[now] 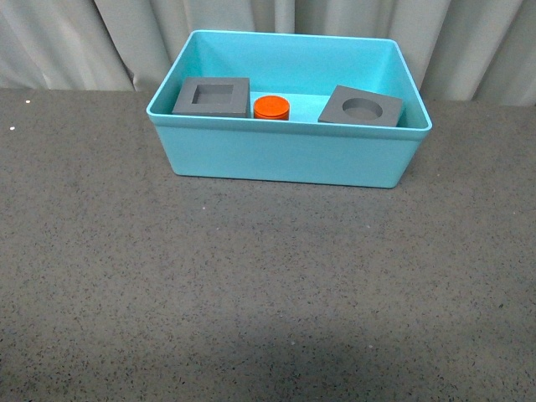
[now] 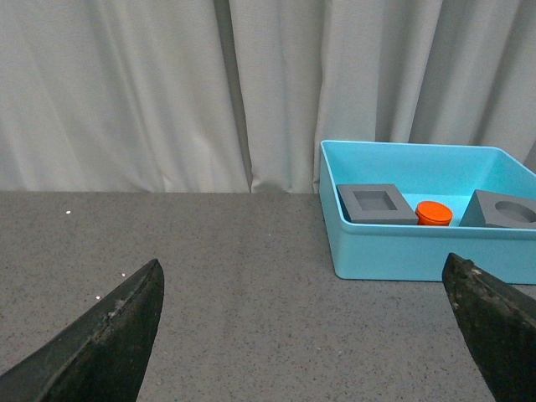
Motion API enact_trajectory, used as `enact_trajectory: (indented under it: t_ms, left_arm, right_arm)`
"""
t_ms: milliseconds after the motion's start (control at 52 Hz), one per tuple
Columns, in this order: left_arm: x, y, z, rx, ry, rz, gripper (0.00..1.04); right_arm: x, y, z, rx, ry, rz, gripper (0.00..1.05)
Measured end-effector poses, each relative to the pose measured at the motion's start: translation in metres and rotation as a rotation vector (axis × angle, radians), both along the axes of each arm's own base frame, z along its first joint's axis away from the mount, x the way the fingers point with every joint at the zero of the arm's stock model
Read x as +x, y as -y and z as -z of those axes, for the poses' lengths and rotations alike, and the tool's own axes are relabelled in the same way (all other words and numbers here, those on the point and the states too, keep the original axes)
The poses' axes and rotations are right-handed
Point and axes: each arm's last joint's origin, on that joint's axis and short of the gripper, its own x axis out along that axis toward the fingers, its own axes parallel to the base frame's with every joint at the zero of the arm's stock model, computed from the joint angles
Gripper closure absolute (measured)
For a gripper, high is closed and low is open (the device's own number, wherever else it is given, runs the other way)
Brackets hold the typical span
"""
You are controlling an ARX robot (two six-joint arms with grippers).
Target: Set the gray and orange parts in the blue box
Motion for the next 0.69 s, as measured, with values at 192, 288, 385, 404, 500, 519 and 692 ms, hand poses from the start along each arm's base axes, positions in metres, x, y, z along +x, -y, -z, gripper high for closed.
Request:
enact_trajectory:
  t_ms: [192, 288, 385, 404, 500, 519, 692]
  left_arm:
    - [0.0, 0.0, 0.0, 0.0, 0.0, 0.0, 0.07]
    - [0.0, 0.0, 0.0, 0.0, 0.0, 0.0, 0.07]
    - [0.0, 0.0, 0.0, 0.0, 0.0, 0.0, 0.07]
    - [0.0, 0.0, 0.0, 0.0, 0.0, 0.0, 0.07]
    - [0.0, 0.0, 0.0, 0.0, 0.0, 0.0, 0.07]
    - [0.0, 0.0, 0.0, 0.0, 0.0, 0.0, 0.07]
    - [0.0, 0.0, 0.0, 0.0, 0.0, 0.0, 0.07]
  right_arm:
    - [-0.008, 0.0, -0.001, 0.0, 0.002, 0.0, 1.04]
    - [-0.013, 0.0, -0.003, 0.0, 0.009, -0.003, 1.04]
    - [-0.025, 0.0, -0.006, 0.0, 0.019, -0.003, 1.04]
    - [-0.026, 0.0, -0.006, 0.0, 0.02, -0.003, 1.04]
    - [-0.029, 0.0, -0.006, 0.0, 0.021, -0.003, 1.04]
    - [-0.029, 0.0, -0.006, 0.0, 0.021, -0.003, 1.04]
    - [-0.033, 0.0, -0.006, 0.0, 0.022, -0.003, 1.04]
